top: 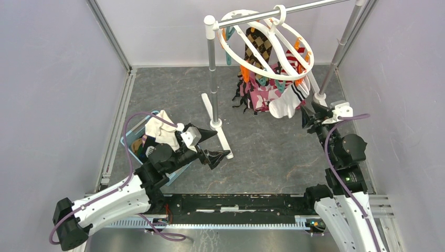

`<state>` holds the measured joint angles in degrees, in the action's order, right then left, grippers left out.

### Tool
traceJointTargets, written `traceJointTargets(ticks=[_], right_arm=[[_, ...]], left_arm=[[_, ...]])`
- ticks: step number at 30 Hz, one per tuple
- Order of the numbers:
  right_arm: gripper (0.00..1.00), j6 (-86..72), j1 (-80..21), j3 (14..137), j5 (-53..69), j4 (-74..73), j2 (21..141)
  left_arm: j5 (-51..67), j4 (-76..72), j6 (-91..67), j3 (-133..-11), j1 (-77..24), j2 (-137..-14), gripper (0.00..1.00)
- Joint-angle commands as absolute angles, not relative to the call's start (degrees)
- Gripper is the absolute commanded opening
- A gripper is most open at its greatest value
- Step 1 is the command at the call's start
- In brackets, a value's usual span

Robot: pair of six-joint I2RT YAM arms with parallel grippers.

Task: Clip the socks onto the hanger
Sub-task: Reset both arms

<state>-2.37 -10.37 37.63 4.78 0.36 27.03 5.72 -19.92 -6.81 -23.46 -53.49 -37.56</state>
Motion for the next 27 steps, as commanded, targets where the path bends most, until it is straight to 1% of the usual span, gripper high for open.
traceJointTargets(ticks=[1, 4, 6, 7, 9, 10, 11, 13, 14, 16, 18, 20, 22, 27], right_arm=[[0.46, -1.36, -10.70, 35.62, 1.79, -4.23, 24.98], [0.47, -1.14, -10.79, 34.09, 4.75, -5.50, 22.79], [0.52, -0.48, -10.70, 32.98, 7.72, -6.34, 21.74], [0.57, -0.53, -10.71, 32.24, 8.71, -6.91, 21.28], [0.74, -1.22, -10.71, 30.39, 10.02, -7.47, 20.05], [0.79, -1.56, -10.72, 29.21, 11.40, -7.52, 19.21], [0.85, -1.98, -10.75, 28.09, 12.82, -7.41, 18.31], [0.93, -4.42, -10.77, 25.22, 15.36, -6.26, 15.85], [0.95, -5.12, -10.71, 23.89, 16.46, -5.69, 14.23], [0.98, -8.03, -10.71, 22.18, 13.78, -5.81, 11.36], [0.98, -8.90, -10.77, 22.11, 9.96, -7.18, 9.07], [0.98, -8.65, -10.73, 22.63, 7.52, -7.63, 6.76], [0.98, -9.62, -10.78, 23.05, 5.92, -7.17, 5.83], [0.98, -11.30, -10.78, 25.99, 1.57, -9.23, 7.22]], left_arm=[[4.91, -23.71, -8.49, -22.77, -53.78, -38.46, 1.00], [5.52, -25.53, -10.90, -22.81, -53.58, -40.28, 1.00], [6.11, -25.68, -13.79, -23.52, -52.33, -42.12, 1.00], [7.21, -25.78, -15.54, -23.82, -51.01, -42.86, 1.00], [11.33, -27.82, -20.24, -23.40, -46.63, -43.49, 1.00], [14.16, -29.82, -24.58, -22.36, -42.44, -43.37, 1.00], [16.91, -32.04, -27.73, -21.39, -40.38, -42.96, 1.00], [20.40, -33.74, -32.42, -20.52, -34.23, -41.61, 1.00], [21.07, -32.24, -33.11, -21.06, -32.80, -40.79, 1.00], [20.10, -23.47, -30.77, -23.64, -31.47, -38.72, 1.00], [14.74, -14.02, -26.10, -26.91, -31.29, -36.09, 1.00], [8.78, -7.69, -22.72, -29.56, -31.09, -33.38, 1.00], [5.38, -4.68, -20.89, -31.27, -30.94, -32.03, 1.00], [3.32, 1.42, -17.64, -35.86, -30.97, -31.79, 1.00]])
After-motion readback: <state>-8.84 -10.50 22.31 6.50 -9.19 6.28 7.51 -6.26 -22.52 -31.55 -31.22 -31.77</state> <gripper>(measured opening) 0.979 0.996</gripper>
